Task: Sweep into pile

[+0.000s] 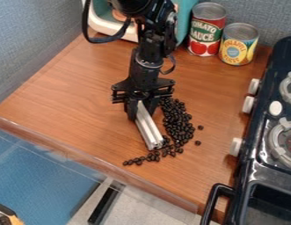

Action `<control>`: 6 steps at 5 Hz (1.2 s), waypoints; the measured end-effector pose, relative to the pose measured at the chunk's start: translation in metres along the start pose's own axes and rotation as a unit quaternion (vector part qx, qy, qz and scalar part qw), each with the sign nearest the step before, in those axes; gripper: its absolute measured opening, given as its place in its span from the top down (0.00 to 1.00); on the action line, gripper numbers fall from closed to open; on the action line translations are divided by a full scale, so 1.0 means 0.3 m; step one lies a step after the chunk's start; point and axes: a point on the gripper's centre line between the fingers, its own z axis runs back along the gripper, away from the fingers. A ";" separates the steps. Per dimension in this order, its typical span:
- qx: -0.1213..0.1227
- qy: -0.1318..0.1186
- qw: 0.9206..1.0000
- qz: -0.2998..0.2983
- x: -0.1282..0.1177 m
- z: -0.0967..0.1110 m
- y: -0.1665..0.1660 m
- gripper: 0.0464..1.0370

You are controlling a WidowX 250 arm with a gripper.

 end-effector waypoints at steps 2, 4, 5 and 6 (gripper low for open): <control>-0.006 0.008 1.000 0.008 -0.003 0.001 -0.020 0.66; -0.017 0.035 0.999 -0.011 -0.051 0.017 -0.009 0.66; -0.035 0.049 0.998 -0.028 -0.067 0.079 0.030 0.66; -0.067 0.045 0.996 -0.025 -0.040 0.157 0.077 0.66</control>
